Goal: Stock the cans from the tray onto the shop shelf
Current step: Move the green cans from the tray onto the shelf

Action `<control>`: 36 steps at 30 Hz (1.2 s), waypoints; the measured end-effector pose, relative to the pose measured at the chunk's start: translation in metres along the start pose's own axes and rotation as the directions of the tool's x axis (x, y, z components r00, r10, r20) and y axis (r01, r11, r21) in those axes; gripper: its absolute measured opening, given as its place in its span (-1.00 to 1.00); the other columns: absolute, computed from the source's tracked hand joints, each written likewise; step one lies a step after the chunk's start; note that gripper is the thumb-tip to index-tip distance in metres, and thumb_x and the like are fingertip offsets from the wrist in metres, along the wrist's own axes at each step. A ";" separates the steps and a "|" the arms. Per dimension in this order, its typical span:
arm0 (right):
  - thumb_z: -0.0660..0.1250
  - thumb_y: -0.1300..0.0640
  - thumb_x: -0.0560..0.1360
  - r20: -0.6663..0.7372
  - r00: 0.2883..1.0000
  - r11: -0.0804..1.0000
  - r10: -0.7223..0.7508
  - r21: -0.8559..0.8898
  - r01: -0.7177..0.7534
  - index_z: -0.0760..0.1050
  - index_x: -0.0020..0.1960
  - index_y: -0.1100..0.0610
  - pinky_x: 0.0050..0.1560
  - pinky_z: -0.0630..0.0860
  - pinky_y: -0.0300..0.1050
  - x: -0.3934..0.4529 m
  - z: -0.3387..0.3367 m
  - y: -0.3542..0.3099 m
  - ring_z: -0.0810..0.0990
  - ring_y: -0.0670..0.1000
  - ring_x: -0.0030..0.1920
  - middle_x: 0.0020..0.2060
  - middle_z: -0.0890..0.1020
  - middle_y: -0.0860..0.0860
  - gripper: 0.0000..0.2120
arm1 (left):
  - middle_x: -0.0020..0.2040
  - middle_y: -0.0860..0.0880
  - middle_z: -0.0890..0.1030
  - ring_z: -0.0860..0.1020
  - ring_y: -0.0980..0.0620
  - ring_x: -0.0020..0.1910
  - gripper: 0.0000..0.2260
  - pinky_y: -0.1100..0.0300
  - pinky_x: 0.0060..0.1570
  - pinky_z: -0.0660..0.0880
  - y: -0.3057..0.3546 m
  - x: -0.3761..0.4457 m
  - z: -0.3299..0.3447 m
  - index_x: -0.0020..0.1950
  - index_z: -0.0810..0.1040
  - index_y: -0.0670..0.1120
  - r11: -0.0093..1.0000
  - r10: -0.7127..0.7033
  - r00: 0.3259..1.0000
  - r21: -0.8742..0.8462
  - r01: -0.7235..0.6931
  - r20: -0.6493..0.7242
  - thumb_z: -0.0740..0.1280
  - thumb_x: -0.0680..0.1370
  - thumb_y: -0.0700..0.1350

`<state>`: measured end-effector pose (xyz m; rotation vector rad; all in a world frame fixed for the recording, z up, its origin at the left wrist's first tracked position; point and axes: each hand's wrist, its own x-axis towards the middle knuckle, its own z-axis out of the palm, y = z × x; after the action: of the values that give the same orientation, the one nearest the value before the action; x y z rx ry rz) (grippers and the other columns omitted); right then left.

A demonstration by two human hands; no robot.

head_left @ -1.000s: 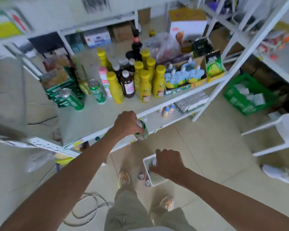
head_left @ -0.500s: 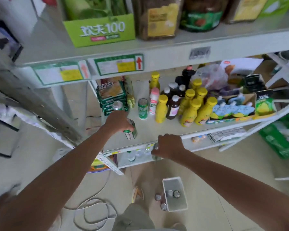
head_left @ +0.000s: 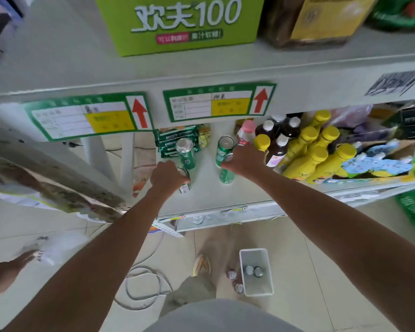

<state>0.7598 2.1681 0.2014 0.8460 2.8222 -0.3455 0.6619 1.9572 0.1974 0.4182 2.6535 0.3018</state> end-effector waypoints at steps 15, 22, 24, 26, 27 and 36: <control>0.42 -0.42 0.27 0.213 0.968 0.932 0.134 0.305 -0.196 0.34 0.10 0.08 -0.16 0.65 -0.01 -0.049 -0.009 0.040 0.66 0.05 -0.26 -0.21 0.66 0.03 -0.30 | 0.15 -0.21 0.50 0.58 -0.28 0.10 -0.27 -0.10 -0.05 0.54 0.009 -0.032 0.028 0.30 0.38 -0.16 0.995 -0.025 0.974 -0.095 0.004 -0.226 0.52 0.32 0.25; 0.47 -0.39 0.26 0.261 0.907 0.883 0.329 0.255 -0.394 0.37 0.30 0.08 0.11 0.54 0.02 -0.174 0.004 0.150 0.62 0.14 0.15 0.12 0.64 0.10 -0.20 | 0.15 -0.18 0.52 0.52 -0.22 0.15 -0.44 -0.08 -0.04 0.54 0.058 -0.121 0.063 0.23 0.52 -0.13 0.904 0.427 0.867 0.143 -0.403 -0.256 0.49 0.37 0.18; 0.47 -0.37 0.28 0.288 0.866 0.843 0.410 0.245 -0.480 0.37 0.30 0.07 0.11 0.50 0.00 -0.220 0.018 0.181 0.57 0.12 0.23 0.20 0.59 0.09 -0.22 | 0.09 -0.14 0.54 0.52 -0.19 0.12 -0.51 -0.07 -0.05 0.53 0.083 -0.150 0.086 0.18 0.55 -0.11 0.835 0.548 0.822 0.152 -0.529 -0.153 0.49 0.38 0.16; 0.47 -0.37 0.28 0.327 0.816 0.791 0.476 0.247 -0.560 0.36 0.34 0.05 0.17 0.51 0.03 -0.264 0.033 0.205 0.57 0.12 0.24 0.22 0.58 0.08 -0.20 | 0.08 -0.09 0.54 0.52 -0.15 0.13 -0.55 -0.05 -0.04 0.53 0.104 -0.177 0.112 0.15 0.55 -0.08 0.780 0.620 0.784 0.126 -0.613 -0.026 0.48 0.39 0.15; 0.48 -0.36 0.28 0.343 0.795 0.766 0.500 0.253 -0.591 0.35 0.36 0.05 0.20 0.51 0.05 -0.285 0.042 0.215 0.57 0.13 0.25 0.22 0.58 0.08 -0.19 | 0.09 -0.08 0.55 0.52 -0.14 0.15 -0.57 -0.05 -0.01 0.53 0.113 -0.190 0.126 0.15 0.55 -0.07 0.757 0.643 0.765 0.114 -0.643 0.041 0.48 0.40 0.15; 0.45 -0.26 0.38 0.459 0.665 0.596 0.590 0.308 -0.742 0.43 0.30 0.04 0.02 0.45 -0.06 -0.407 0.144 0.249 0.60 0.12 0.17 0.15 0.61 0.06 -0.38 | 0.01 0.07 0.66 0.62 0.05 0.05 -0.72 0.14 0.08 0.54 0.135 -0.252 0.237 0.02 0.61 0.01 0.756 0.511 0.651 0.068 -0.652 0.562 0.45 0.43 0.15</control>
<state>1.2485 2.1204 0.1158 1.7094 1.9125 -0.9594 1.0173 2.0320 0.1222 1.2769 1.9521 0.0018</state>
